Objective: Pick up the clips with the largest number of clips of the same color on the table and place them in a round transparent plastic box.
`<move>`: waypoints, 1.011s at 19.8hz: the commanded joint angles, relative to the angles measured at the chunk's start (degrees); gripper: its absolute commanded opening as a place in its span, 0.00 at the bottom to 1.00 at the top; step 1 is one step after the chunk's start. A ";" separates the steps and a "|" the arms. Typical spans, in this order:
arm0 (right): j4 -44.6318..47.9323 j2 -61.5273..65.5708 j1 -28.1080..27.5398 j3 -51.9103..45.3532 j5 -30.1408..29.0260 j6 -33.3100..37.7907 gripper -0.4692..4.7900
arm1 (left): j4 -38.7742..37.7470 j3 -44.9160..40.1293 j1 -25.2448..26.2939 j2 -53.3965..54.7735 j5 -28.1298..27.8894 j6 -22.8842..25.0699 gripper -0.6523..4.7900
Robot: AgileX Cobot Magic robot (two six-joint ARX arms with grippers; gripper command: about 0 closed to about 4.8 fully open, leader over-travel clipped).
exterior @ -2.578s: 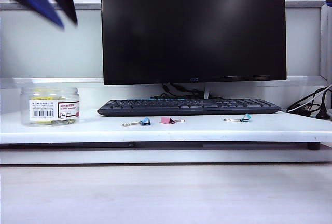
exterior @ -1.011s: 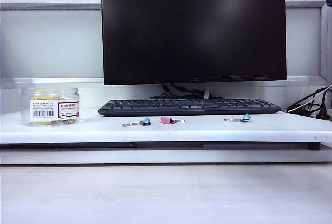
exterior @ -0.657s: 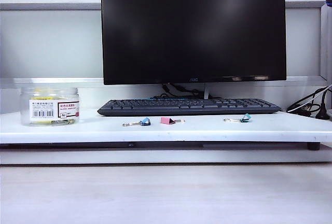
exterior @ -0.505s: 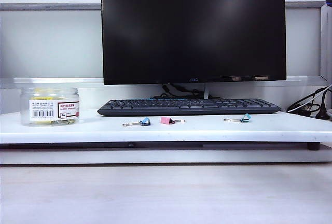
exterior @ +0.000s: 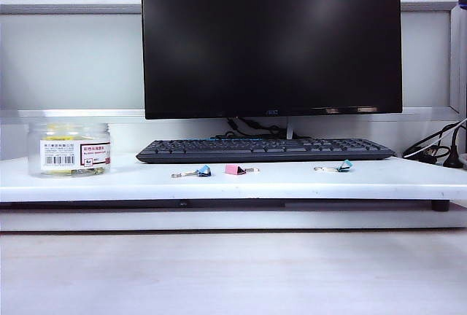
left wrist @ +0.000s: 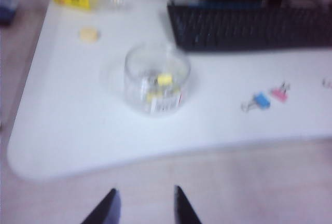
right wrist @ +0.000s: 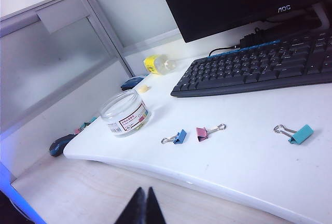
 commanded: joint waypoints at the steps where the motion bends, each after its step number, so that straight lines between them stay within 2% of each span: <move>1: 0.61 0.00 0.00 0.28 -1.14 0.04 0.08 | 3.89 -2.67 0.04 0.07 -2.58 2.36 0.38; 4: 0.61 0.00 0.00 0.28 -1.22 0.04 0.08 | 9.42 -7.50 0.04 0.07 -2.73 4.42 0.38; 16: 0.61 0.00 0.00 0.28 -1.22 0.04 0.08 | 10.97 -8.24 0.04 0.07 -2.82 4.39 0.38; 20: 0.61 0.00 0.02 0.28 -1.22 0.39 0.08 | 19.06 -8.24 0.04 0.11 -4.42 4.57 0.38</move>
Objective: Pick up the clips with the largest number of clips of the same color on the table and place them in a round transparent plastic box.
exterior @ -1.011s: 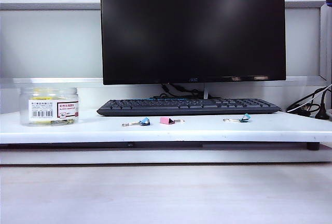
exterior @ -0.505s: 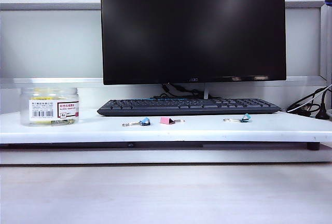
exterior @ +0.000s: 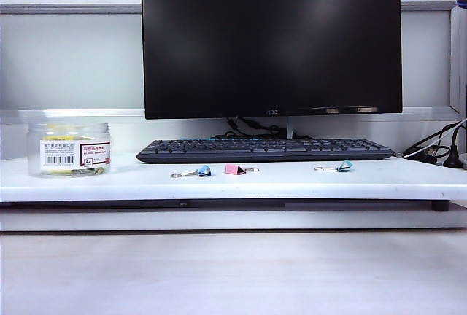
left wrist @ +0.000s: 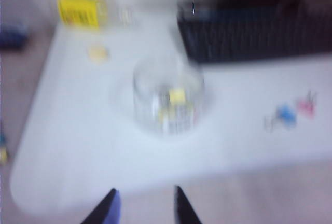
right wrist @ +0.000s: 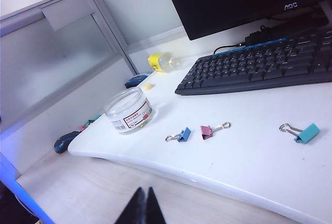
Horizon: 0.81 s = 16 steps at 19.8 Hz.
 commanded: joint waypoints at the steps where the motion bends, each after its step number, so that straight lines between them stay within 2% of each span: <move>1: 0.66 0.00 0.02 0.28 -0.09 0.13 0.08 | 6.75 0.15 0.04 0.11 -1.05 0.20 0.38; 3: 0.61 0.00 -0.02 0.28 0.04 -0.20 0.08 | 6.47 -0.55 0.04 0.11 -1.07 1.60 0.38; 4: 0.61 0.00 -0.02 0.28 -0.04 -0.20 0.08 | 5.49 -1.53 0.04 0.13 -1.05 4.87 0.38; 6: 0.61 0.00 0.00 0.28 -0.15 -0.20 0.08 | 5.42 -4.13 0.04 0.11 -0.98 7.50 0.38; 10: 0.61 0.00 -0.02 0.28 -0.15 -0.20 0.08 | 5.35 -8.46 0.04 0.11 -0.48 7.45 0.38; 16: 0.61 0.00 -0.02 0.28 -0.15 -0.20 0.08 | 4.37 -9.03 0.04 0.07 -0.52 7.48 0.38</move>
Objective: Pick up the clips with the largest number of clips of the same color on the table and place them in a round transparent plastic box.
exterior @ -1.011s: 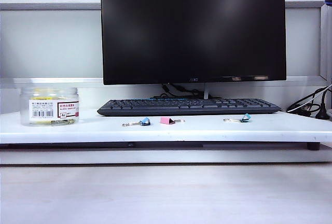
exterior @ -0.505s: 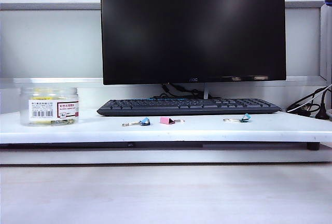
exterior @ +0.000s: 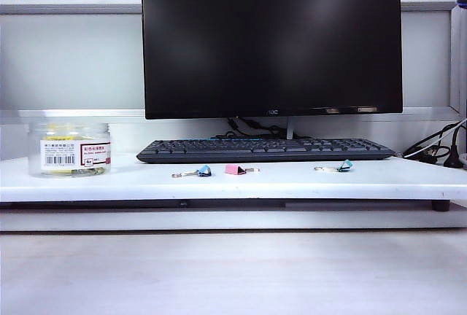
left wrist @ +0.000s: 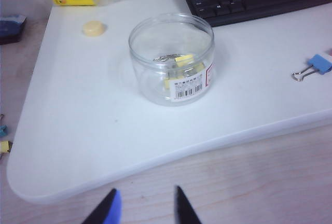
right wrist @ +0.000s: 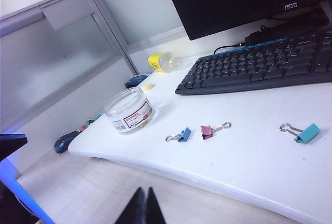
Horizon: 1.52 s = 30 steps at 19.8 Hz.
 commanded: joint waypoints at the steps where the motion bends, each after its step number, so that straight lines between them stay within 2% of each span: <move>1: 0.63 0.00 0.00 0.28 -0.15 -0.22 0.08 | 0.20 0.24 0.04 0.02 0.24 0.20 0.38; 12: 0.63 0.00 0.00 0.28 -0.15 -0.22 0.08 | -0.22 -0.24 0.11 -0.44 -0.17 0.20 0.38; 19: 0.63 0.00 0.00 0.28 -0.15 -0.22 0.08 | 0.00 -5.49 2.58 -11.69 0.22 -0.59 0.38; 23: 0.61 -0.15 0.00 0.26 -0.13 -0.22 0.08 | 0.31 -6.93 3.39 -12.02 0.50 -1.16 0.38; 30: 0.61 -0.33 -0.02 0.26 -0.15 -0.22 0.08 | 4.39 -10.71 9.09 -12.02 3.56 -2.16 0.38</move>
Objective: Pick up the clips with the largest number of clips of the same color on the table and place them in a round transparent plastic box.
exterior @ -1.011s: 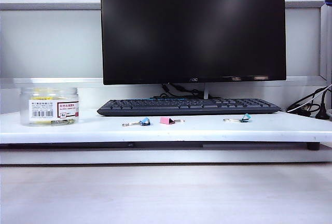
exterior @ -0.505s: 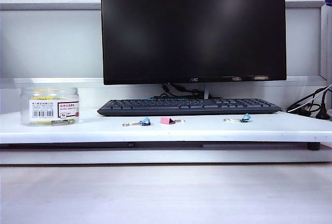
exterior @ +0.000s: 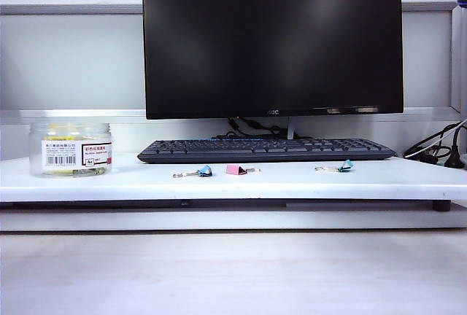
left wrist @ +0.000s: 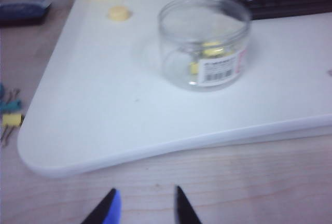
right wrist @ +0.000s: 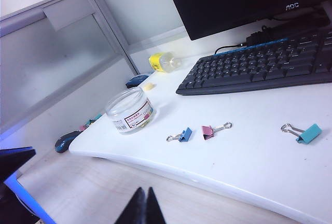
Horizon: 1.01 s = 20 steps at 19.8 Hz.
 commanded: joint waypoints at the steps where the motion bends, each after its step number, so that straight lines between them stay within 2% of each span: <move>1: 0.83 0.00 -0.02 0.26 -0.11 -0.20 0.08 | 3.50 -1.33 3.39 -0.20 2.08 -0.74 0.38; 5: 0.85 0.00 -0.02 0.26 -0.13 -0.20 0.08 | 5.73 -3.23 7.69 -0.20 4.44 -0.74 0.38; 11: 0.85 0.00 -0.02 0.26 -0.13 -0.20 0.08 | 6.29 -7.39 7.65 -0.20 4.37 -0.77 0.38; 20: 0.83 0.00 -0.02 0.26 -0.13 -0.20 0.08 | 6.27 -8.11 7.63 -0.20 4.35 -0.72 0.38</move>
